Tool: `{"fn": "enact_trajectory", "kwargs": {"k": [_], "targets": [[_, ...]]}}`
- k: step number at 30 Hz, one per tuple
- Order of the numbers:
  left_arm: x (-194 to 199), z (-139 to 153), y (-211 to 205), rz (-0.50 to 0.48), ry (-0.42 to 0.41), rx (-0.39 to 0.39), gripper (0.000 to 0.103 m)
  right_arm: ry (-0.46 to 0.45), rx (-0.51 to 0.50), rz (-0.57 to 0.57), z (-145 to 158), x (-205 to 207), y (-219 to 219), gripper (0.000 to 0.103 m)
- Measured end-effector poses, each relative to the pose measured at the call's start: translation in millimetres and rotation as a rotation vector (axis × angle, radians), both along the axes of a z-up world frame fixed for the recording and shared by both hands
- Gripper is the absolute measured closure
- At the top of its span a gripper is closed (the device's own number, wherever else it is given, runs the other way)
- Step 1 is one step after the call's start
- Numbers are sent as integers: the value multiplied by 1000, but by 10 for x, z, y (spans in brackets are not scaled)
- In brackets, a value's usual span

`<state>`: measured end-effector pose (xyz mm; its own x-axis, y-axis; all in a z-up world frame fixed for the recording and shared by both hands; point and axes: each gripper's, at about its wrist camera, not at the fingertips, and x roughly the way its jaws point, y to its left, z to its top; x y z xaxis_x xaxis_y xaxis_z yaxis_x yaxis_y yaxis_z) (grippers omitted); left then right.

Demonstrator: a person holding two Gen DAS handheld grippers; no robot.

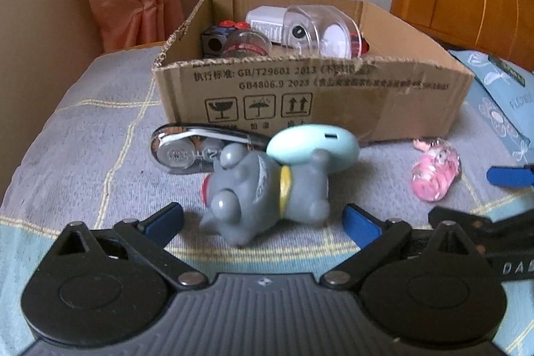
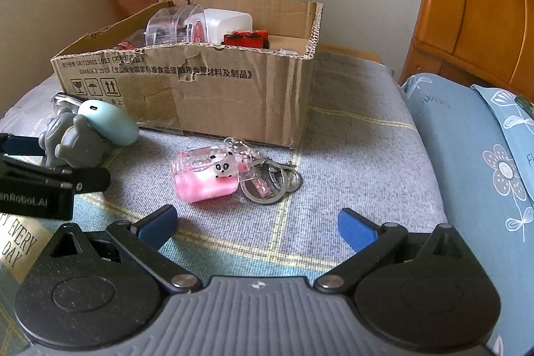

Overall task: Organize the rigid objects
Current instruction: 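Grasp the grey elephant figure with the left tool while the right tool grasps the pink keychain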

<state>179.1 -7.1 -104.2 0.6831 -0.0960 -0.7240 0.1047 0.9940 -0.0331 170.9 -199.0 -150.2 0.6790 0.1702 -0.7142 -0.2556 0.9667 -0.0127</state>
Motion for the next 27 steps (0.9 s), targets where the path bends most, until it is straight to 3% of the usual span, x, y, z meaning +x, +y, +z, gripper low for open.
{"fn": "enact_trajectory", "kwargs": {"k": [3, 12, 19, 27], "targets": [[24, 45, 25, -6, -15, -20, 30, -4, 0, 3, -3, -1, 1, 0], [0, 35, 75, -20, -15, -6, 31, -41, 14, 32, 43, -41, 39, 0], [-72, 42, 141, -16, -8, 1, 31, -98, 24, 141, 97, 21, 189, 0], [-166, 46, 227, -49, 4, 12, 31, -82, 5, 268, 57, -8, 423, 1]]}}
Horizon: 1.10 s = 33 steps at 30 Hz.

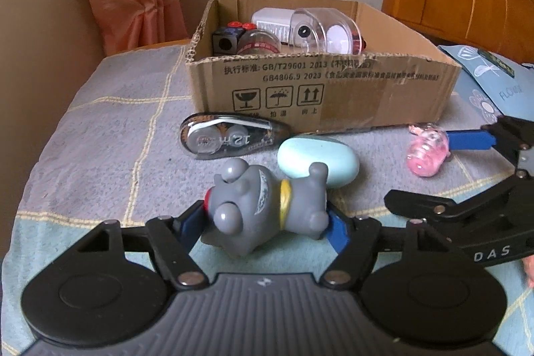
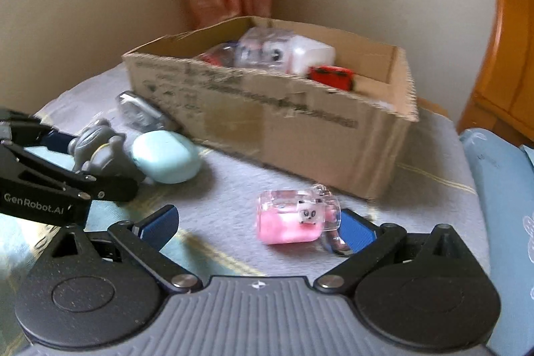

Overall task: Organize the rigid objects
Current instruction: 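Grasp the grey elephant figure with the left tool while the right tool grasps the pink keychain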

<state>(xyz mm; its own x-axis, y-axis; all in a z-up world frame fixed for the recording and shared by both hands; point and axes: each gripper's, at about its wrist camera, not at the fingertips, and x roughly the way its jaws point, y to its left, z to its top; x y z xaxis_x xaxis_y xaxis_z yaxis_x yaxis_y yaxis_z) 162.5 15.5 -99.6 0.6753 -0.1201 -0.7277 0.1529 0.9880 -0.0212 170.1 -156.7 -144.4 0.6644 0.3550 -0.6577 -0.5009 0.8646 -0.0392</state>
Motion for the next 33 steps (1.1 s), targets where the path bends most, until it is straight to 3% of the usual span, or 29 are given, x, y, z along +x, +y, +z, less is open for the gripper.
{"fn": "enact_trajectory", "kwargs": {"k": [12, 18, 20, 33], "targets": [[44, -22, 33, -34, -17, 5, 27, -9, -35, -39, 23, 81, 34, 17], [80, -28, 35, -44, -24, 4, 27, -19, -78, -91, 20, 124, 107, 33], [94, -29, 37, -47, -25, 3, 27, -18, -84, -111, 29, 137, 105, 44], [86, 129, 79, -104, 4, 37, 31, 39, -75, -36, 227, -7, -14, 47]]}}
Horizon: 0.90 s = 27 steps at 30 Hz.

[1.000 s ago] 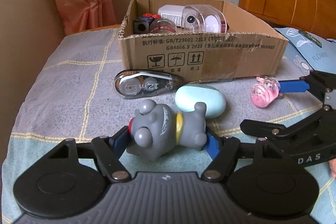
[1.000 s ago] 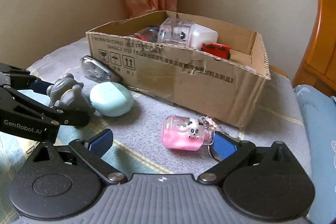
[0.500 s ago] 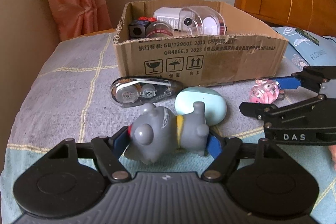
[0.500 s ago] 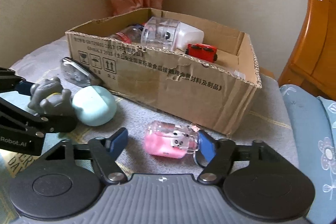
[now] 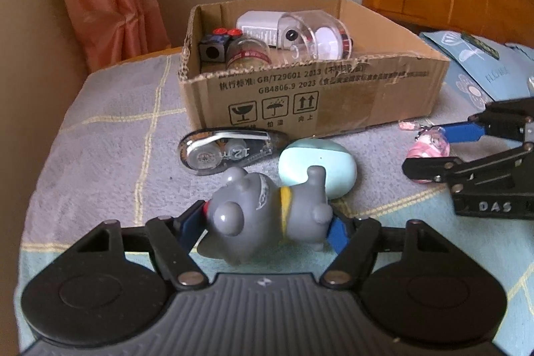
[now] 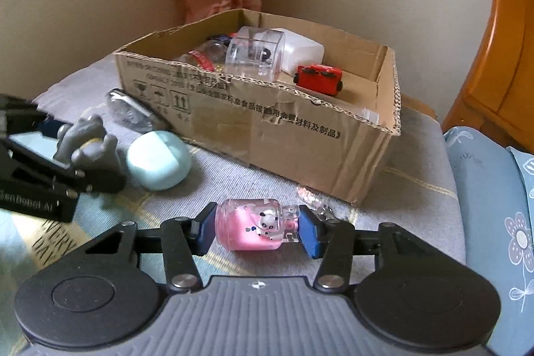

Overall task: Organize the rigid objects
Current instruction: 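Grasp the grey elephant figure with the left tool while the right tool grasps the pink keychain, then carry the elephant and pink keychain into the box and release both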

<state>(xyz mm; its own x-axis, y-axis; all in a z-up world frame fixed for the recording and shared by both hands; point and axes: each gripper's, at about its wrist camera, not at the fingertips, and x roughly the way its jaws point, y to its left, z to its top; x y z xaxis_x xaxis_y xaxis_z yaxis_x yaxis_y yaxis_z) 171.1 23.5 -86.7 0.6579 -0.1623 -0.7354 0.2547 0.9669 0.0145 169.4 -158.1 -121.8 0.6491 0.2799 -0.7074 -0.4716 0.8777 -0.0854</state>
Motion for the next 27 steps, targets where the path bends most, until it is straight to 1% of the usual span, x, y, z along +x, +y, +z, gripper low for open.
{"fn": "enact_trajectory", "kwargs": {"k": [5, 10, 13, 16, 20, 23, 27], "targets": [[-66, 197, 45, -54, 12, 38, 31, 18, 0, 38, 132, -79, -96, 47], [-94, 400, 52, -101, 23, 59, 31, 11, 3, 84, 313, -170, -185, 47], [-86, 518, 30, -129, 21, 80, 31, 2, 3, 105, 445, -196, -230, 47], [-68, 635, -13, -155, 18, 83, 31, -5, 15, 123, 572, -207, -271, 47], [-1, 780, -87, -185, 7, 91, 31, -10, 45, 146, 750, -227, -317, 47], [75, 897, -164, -204, 0, 92, 31, -34, 49, 158, 880, -222, -323, 48], [208, 1089, -262, -223, -29, 89, 31, -69, 57, 170, 1059, -172, -343, 47]]}}
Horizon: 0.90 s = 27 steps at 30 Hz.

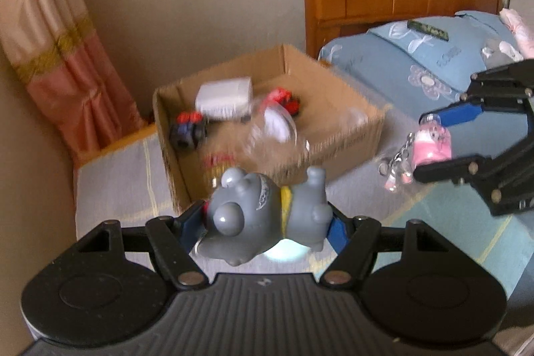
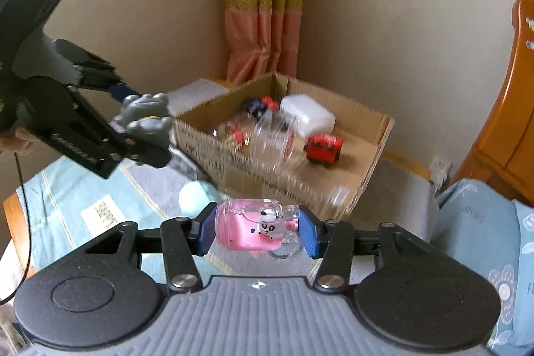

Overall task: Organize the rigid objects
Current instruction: 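Carry the elephant and pink keychain into the box and release both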

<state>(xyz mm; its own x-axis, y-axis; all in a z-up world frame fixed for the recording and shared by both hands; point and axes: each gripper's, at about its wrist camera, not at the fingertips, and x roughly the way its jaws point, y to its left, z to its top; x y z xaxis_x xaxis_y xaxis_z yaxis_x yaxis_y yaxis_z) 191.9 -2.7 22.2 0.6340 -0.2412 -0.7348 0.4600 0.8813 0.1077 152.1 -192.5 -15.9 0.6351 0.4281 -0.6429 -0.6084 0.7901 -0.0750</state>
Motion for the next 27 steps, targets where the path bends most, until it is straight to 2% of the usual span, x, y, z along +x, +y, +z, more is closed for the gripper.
{"fn": "enact_trajectory", "kwargs": {"k": [5, 13, 20, 25, 27], "targets": [[324, 265, -195, -21, -38, -8, 31, -44, 2, -5, 198, 165, -20, 47], [1022, 496, -564, -45, -29, -27, 31, -76, 11, -23, 433, 601, -6, 47], [1545, 431, -755, -23, -6, -21, 31, -48, -7, -45, 355, 1052, 76, 48], [1761, 273, -809, 12, 35, -22, 31, 1, -3, -84, 139, 1283, 66, 47], [1826, 192, -851, 16, 54, -16, 31, 24, 2, -92, 56, 1314, 44, 44]]}}
